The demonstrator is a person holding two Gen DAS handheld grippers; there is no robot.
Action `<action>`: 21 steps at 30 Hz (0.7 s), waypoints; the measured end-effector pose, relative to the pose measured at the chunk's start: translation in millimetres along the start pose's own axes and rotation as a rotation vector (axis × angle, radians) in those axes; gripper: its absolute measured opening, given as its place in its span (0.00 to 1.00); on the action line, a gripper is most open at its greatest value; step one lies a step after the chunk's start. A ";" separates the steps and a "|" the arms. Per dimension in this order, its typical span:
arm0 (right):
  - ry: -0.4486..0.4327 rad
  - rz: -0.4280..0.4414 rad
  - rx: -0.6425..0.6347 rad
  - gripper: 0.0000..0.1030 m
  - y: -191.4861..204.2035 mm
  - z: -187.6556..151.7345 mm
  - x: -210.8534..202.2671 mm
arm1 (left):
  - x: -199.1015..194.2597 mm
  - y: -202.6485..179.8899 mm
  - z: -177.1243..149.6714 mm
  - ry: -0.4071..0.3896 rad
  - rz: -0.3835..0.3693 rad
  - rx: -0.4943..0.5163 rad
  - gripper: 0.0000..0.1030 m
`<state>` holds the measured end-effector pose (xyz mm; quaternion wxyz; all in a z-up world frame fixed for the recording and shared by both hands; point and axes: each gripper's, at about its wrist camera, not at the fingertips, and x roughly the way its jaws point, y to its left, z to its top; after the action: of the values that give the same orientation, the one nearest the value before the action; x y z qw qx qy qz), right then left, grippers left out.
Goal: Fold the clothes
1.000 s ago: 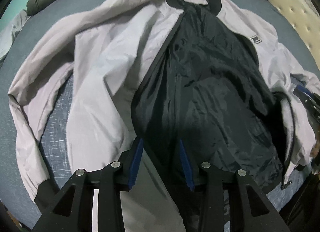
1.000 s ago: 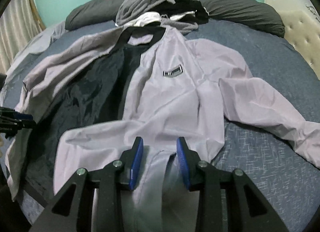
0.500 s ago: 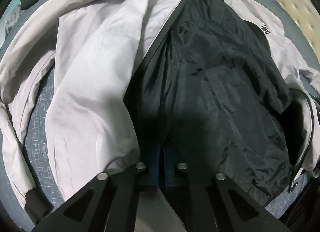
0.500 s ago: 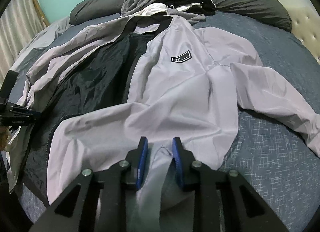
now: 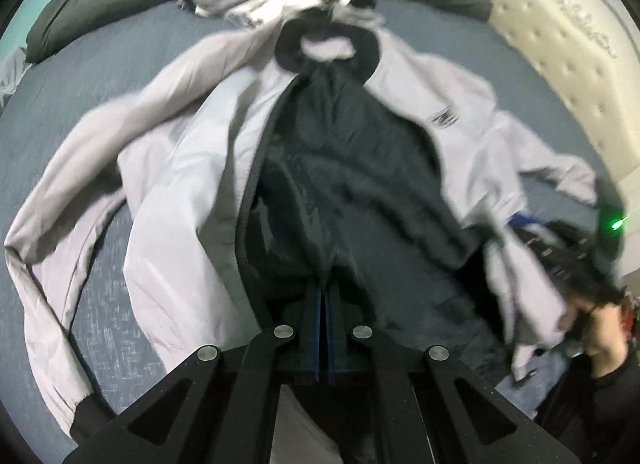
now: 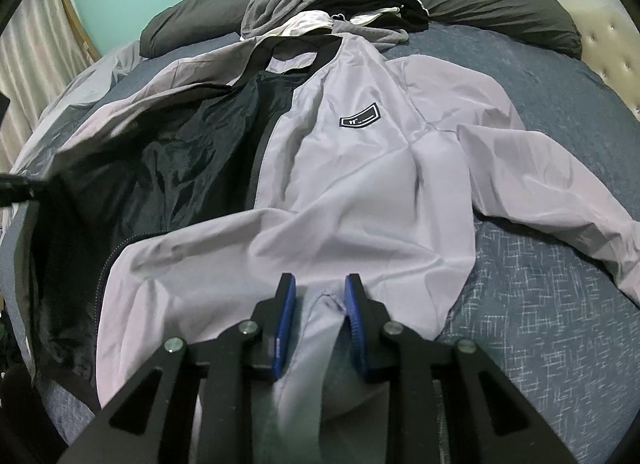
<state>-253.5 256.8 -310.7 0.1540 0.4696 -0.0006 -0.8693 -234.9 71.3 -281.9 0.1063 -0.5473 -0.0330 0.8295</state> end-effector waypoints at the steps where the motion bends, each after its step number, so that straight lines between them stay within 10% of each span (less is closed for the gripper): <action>1: -0.001 0.002 0.002 0.24 -0.2 0.0 -0.2 | -3.7 -1.1 1.4 -0.008 -0.018 -0.003 0.01; 21: -0.008 0.033 0.017 0.24 -6.4 -0.9 -2.5 | 36.6 37.7 -22.6 0.116 0.064 -0.105 0.20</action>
<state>-253.2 263.7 -310.1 0.1645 0.4673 -0.0164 -0.8685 -233.3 40.9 -330.4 0.0524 -0.6000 -0.0527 0.7965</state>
